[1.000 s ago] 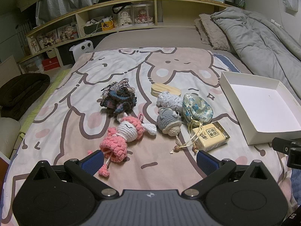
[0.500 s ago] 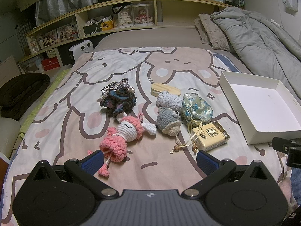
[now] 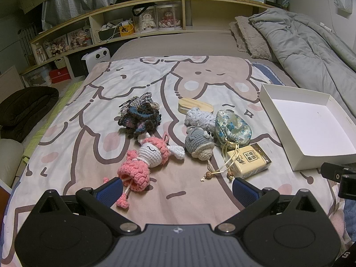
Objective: Organize objects
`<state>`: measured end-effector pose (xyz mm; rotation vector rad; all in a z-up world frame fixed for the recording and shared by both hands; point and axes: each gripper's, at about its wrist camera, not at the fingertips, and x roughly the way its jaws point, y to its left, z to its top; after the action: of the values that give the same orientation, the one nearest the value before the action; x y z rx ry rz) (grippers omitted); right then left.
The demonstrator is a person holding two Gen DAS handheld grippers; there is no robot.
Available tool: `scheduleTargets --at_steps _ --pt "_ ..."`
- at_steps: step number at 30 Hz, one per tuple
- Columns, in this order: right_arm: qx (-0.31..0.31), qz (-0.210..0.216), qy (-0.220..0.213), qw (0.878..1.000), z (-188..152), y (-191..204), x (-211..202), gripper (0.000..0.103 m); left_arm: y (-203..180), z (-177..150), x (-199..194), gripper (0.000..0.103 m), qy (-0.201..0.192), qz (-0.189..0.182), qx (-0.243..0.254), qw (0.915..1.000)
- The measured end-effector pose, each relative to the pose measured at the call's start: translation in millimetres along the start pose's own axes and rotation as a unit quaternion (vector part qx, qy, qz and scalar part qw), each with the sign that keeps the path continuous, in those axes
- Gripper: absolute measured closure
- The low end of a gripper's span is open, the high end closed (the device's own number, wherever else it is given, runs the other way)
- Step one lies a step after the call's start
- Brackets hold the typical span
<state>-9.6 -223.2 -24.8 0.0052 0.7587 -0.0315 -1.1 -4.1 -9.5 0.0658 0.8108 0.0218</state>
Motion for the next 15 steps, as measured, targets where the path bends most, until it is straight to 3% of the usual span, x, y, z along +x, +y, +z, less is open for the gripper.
scheduleTargets --at_steps 15 --pt "0.0 -0.001 0.001 1.0 -0.6 0.6 0.8 0.0 0.0 0.0 0.1 0.0 0.0 0.0 0.0 1.0"
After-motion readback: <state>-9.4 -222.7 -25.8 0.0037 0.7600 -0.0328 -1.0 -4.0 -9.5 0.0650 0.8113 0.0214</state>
